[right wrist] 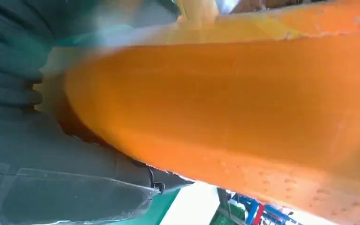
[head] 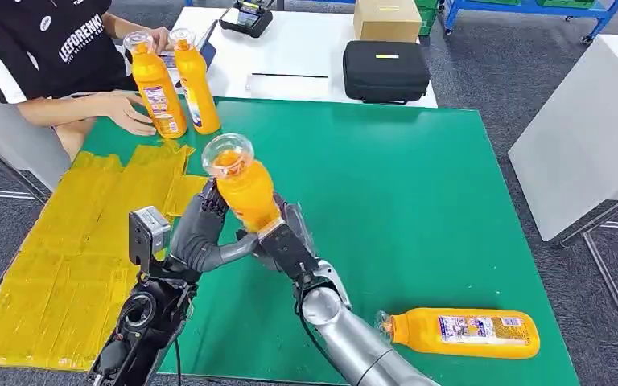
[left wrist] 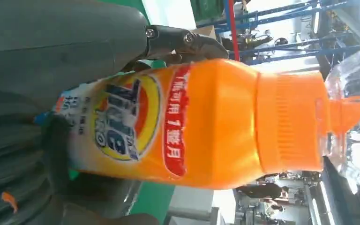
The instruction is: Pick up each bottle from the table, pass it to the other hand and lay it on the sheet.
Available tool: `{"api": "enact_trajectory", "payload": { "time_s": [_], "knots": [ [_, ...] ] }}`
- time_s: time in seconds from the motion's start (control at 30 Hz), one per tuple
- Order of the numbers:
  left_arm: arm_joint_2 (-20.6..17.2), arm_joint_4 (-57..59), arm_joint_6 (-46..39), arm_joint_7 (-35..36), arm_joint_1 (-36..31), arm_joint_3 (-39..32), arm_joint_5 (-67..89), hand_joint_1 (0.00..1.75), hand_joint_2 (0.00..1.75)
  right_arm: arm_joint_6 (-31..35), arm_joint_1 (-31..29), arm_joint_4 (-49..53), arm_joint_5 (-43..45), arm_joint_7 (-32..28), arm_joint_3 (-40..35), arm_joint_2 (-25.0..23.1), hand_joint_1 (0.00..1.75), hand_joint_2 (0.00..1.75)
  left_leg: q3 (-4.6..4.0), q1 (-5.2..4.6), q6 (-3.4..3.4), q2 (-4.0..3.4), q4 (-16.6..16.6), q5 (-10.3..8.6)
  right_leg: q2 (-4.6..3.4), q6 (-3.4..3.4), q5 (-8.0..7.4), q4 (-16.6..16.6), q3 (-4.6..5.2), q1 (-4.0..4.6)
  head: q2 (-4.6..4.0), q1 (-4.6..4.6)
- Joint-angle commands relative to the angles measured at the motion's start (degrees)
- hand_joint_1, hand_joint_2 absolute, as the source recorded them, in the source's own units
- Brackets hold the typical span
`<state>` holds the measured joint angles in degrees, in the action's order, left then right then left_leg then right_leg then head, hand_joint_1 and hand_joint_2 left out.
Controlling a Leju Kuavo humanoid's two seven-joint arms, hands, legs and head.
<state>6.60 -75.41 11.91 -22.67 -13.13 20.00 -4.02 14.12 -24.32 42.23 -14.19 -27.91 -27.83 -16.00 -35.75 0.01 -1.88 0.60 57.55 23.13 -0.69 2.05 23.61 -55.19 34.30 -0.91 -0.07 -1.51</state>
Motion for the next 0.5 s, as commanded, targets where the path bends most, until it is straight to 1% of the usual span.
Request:
{"api": "enact_trajectory", "payload": {
  "time_s": [0.03, 0.1, 0.13, 0.2, 0.23, 0.3, 0.33, 0.4, 0.43, 0.5],
  "knots": [
    [-0.62, 3.2, 0.13, 0.39, -3.09, 0.62, 0.12, 0.0, 1.75, -1.52, -3.37, -5.6, -2.16, 0.81, -5.91, -0.32, 1.75, 1.75, 0.28, 0.03, 0.12, -0.09, 0.01, 0.13, 0.02, -0.11, 0.11, -0.01, -0.27, 0.05, 0.0, 0.0],
    [-0.62, 3.2, 0.13, 0.39, -3.09, 0.62, 0.12, 0.0, 1.75, -1.52, -3.37, -5.6, -2.16, 0.81, -5.91, -0.32, 1.75, 1.75, 0.08, 0.0, 0.05, 0.05, -0.02, 0.01, 0.09, -0.06, 0.04, 0.01, -0.09, 0.0, 0.0, 0.0],
    [-0.62, 3.2, 0.13, 0.39, -3.09, 0.62, 0.12, 0.0, 1.75, -1.52, -3.37, -5.6, -2.16, 0.81, -5.91, -0.32, 1.75, 1.75, 0.24, 0.02, 0.1, 0.06, 0.0, 0.09, 0.14, -0.11, 0.12, -0.01, -0.25, 0.03, 0.0, 0.02],
    [-0.62, 3.2, 0.13, 0.39, -3.09, 0.62, 0.12, 0.0, 1.75, -1.52, -3.37, -5.6, -2.16, 0.81, -5.91, -0.32, 1.75, 1.75, 0.12, 0.0, 0.06, -0.01, -0.02, 0.04, 0.03, -0.06, 0.04, 0.01, -0.12, 0.0, 0.0, 0.0],
    [-0.62, 3.2, 0.13, 0.39, -3.09, 0.62, 0.12, 0.0, 1.75, -1.52, -3.37, -5.6, -2.16, 0.81, -5.91, -0.32, 1.75, 1.75, 0.27, 0.01, 0.12, -0.03, 0.0, 0.12, 0.05, -0.11, 0.12, -0.01, -0.27, 0.03, 0.0, 0.0],
    [-0.62, 3.2, 0.13, 0.39, -3.09, 0.62, 0.12, 0.0, 1.75, -1.52, -3.37, -5.6, -2.16, 0.81, -5.91, -0.32, 1.75, 1.75, 0.11, 0.01, 0.06, 0.03, -0.01, 0.03, 0.07, -0.06, 0.04, 0.01, -0.12, 0.02, 0.0, 0.0],
    [-0.57, 3.32, 0.05, 0.37, -3.04, 0.57, 0.17, 0.0, 1.75, -1.92, -3.41, -5.55, -2.49, 0.83, -6.23, -0.15, 1.75, 1.75, 0.26, 0.03, 0.12, 0.03, 0.0, 0.11, 0.12, -0.11, 0.13, -0.01, -0.27, 0.04, 0.0, 0.0],
    [-0.49, 3.77, 0.02, 0.39, -3.07, 0.44, 0.12, 0.0, 1.75, -3.08, -3.13, -5.75, -4.96, 1.32, -8.63, -0.31, 1.75, 1.75, 0.1, 0.01, 0.05, 0.02, -0.02, 0.02, 0.06, -0.05, 0.03, 0.03, -0.1, 0.02, 0.0, 0.0],
    [-0.49, 4.16, 0.01, 0.35, -3.11, 0.37, 0.11, 0.0, 1.75, -3.62, -2.75, -5.76, -5.68, 1.45, -9.28, -0.57, 1.75, 1.75, 0.29, 0.02, 0.12, -0.01, 0.0, 0.12, 0.08, -0.11, 0.13, -0.01, -0.29, 0.04, 0.0, 0.0],
    [-0.46, 4.93, 0.31, 0.06, -3.28, 0.29, -0.1, 0.0, 1.75, -4.29, -2.17, -6.24, -6.67, 1.47, -10.47, -1.09, 1.75, 1.75, 0.14, 0.03, 0.07, -0.02, -0.02, 0.05, 0.04, -0.06, 0.04, 0.03, -0.14, 0.04, 0.0, 0.0]
  ]
}}
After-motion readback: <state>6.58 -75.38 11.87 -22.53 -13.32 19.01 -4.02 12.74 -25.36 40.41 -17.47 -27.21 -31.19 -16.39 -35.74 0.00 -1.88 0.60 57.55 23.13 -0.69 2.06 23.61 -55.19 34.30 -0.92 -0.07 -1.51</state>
